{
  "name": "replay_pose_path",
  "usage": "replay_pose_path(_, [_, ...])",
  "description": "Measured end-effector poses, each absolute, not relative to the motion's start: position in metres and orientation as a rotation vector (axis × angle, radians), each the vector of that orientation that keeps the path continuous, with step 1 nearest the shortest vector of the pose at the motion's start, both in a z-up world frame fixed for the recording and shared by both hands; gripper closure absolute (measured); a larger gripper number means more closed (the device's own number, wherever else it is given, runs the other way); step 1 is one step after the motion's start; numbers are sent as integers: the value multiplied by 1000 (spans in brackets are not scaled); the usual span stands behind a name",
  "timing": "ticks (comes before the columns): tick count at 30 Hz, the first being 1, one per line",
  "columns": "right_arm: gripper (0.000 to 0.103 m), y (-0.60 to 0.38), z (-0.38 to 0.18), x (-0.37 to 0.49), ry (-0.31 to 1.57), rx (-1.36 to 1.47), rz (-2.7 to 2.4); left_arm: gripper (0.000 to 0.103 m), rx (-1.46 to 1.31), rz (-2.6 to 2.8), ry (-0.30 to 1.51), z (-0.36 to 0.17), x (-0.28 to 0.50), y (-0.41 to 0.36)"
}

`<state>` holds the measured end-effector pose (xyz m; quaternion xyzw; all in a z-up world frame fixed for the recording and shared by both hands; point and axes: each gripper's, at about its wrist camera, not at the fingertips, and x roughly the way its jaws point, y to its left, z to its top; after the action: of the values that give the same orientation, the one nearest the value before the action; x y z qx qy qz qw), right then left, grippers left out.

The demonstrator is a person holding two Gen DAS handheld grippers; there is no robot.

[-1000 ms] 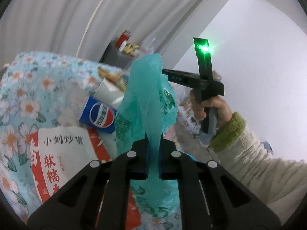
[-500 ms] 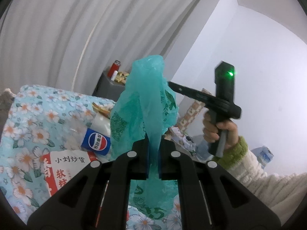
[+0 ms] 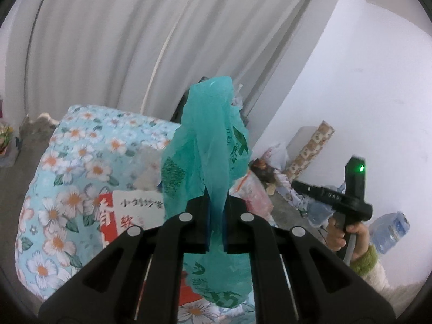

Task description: Collect trash

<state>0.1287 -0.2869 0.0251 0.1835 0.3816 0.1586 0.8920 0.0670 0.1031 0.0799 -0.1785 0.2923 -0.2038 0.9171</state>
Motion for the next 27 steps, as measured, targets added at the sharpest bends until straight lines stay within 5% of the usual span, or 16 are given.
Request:
replay_pose_path(6, [55,-356,-64,153,941,841,219,99,-355,-425,614,78,69,99])
replay_pose_path(14, [50,-369,-127,184,980,1118,232,99,-367,-426,629,73,74,97])
replay_pose_path(19, [56,-365,-127,185,917,1166,266,99,-366,-419,629,74,74,98])
replay_pose_path(27, [51,-382,-142,185,901,1268,204,99,-358,-426,631,74,73,97])
